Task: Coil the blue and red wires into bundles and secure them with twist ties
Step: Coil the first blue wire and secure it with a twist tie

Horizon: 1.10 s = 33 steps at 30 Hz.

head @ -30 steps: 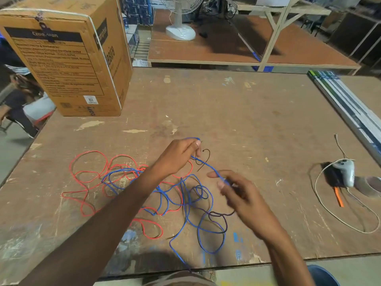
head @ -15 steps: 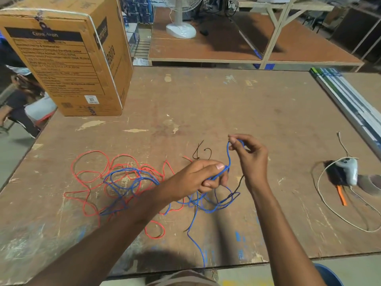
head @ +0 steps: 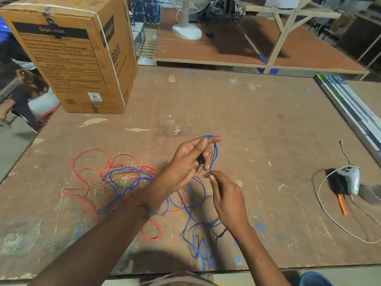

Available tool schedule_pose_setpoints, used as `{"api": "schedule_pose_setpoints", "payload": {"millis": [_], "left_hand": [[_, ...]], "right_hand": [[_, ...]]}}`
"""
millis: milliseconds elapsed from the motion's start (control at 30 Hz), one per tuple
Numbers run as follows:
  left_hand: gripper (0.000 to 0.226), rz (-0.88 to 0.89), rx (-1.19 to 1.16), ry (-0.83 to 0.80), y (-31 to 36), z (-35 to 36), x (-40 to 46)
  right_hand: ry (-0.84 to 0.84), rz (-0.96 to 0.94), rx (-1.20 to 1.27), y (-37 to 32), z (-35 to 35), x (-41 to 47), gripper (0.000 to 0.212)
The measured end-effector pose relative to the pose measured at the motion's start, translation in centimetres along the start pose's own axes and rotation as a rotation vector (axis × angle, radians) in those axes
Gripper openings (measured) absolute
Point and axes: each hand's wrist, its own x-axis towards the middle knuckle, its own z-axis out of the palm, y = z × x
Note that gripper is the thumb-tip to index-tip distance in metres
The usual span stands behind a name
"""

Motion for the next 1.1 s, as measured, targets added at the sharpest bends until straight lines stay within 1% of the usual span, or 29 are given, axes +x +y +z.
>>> {"api": "schedule_pose_setpoints", "payload": {"millis": [67, 167, 200, 267, 300, 333, 400, 433, 467, 500, 533, 567, 633, 667, 700, 733, 767, 833, 867, 933, 1000, 1067, 1100], "left_hand": [[0.044, 0.017, -0.006, 0.06, -0.6, 0.0, 0.3], [0.034, -0.008, -0.094, 0.121, -1.0, 0.5, 0.7], [0.033, -0.026, -0.124, 0.138, -0.9, 0.8, 0.8], [0.032, -0.042, -0.215, 0.161, -0.4, 1.3, 1.2], [0.032, -0.041, -0.28, 0.163, -0.1, 1.4, 1.4], [0.032, -0.039, -0.354, 0.161, 0.2, 1.3, 1.7], [0.031, -0.037, -0.497, 0.151, 0.7, 1.0, 2.2], [0.03, -0.035, -0.558, 0.147, 0.9, 0.7, 2.3], [0.029, -0.03, -0.605, 0.147, 1.1, 0.4, 2.5], [0.028, -0.018, -0.643, 0.157, 1.5, 0.1, 2.7], [0.027, 0.003, -0.675, 0.172, 1.8, -0.2, 3.0], [0.027, 0.025, -0.693, 0.19, 2.2, -0.6, 3.4], [0.025, 0.064, -0.666, 0.23, 2.8, -1.0, 3.9], [0.025, 0.09, -0.589, 0.261, 2.8, -1.1, 4.0], [0.024, 0.121, -0.463, 0.299, 2.5, -1.0, 4.0], [0.025, 0.156, -0.324, 0.324, 2.0, -1.0, 4.0], [0.026, 0.189, -0.194, 0.33, 1.4, -1.0, 4.0], [0.029, 0.254, 0.057, 0.301, 0.1, -1.6, 4.3], [0.029, 0.279, 0.197, 0.277, -0.5, -2.2, 4.4], [0.029, 0.312, 0.495, 0.215, -1.6, -3.6, 4.5], [0.026, 0.331, 0.777, 0.135, -2.7, -4.7, 3.9], [0.025, 0.348, 1.004, 0.04, -3.6, -5.4, 3.2], [0.025, 0.35, 1.072, 0.004, -3.9, -5.7, 3.0]], "right_hand": [[-0.04, 0.018, 0.03, -0.5, -0.4, 0.1, 0.024], [-0.169, -0.002, -0.041, -1.1, -0.7, 0.4, 0.026], [-0.209, -0.009, -0.045, -1.2, -0.5, 0.6, 0.03], [-0.23, 0.013, 0.028, -1.4, 0.3, 0.5, 0.054], [-0.198, 0.049, 0.09, -1.6, 0.7, 0.3, 0.055], [-0.132, 0.087, 0.153, -1.6, 1.3, 0.0, 0.05], [0.023, 0.172, 0.208, -1.6, 2.4, -0.5, 0.034], [0.068, 0.216, 0.203, -1.7, 2.6, -0.7, 0.026], [0.096, 0.246, 0.199, -1.5, 3.1, -1.0, 0.024], [0.083, 0.275, 0.198, -1.5, 3.3, -1.4, 0.027], [0.062, 0.272, 0.175, -1.2, 3.5, -1.9, 0.036], [0.02, 0.237, 0.094, -0.8, 3.5, -2.3, 0.051], [-0.051, 0.133, -0.12, 0.2, 3.5, -3.2, 0.09], [-0.089, 0.111, -0.148, 0.5, 3.6, -3.3, 0.098], [-0.135, 0.128, -0.117, -0.1, 3.2, -3.2, 0.094], [-0.182, 0.127, -0.082, -0.5, 2.9, -3.0, 0.082], [-0.235, 0.11, -0.068, -1.3, 2.5, -2.9, 0.063], [-0.309, 0.067, -0.066, -2.8, 1.2, -2.9, 0.017], [-0.329, 0.065, -0.005, -3.5, 0.4, -2.7, 0.002], [-0.332, 0.141, 0.147, -4.8, -1.7, -2.1, 0.018], [-0.39, 0.243, 0.346, -5.9, -4.3, -1.1, 0.024], [-0.539, 0.321, 0.574, -6.4, -6.5, -0.2, 0.021], [-0.616, 0.335, 0.671, -6.3, -7.3, 0.0, 0.024]]}}
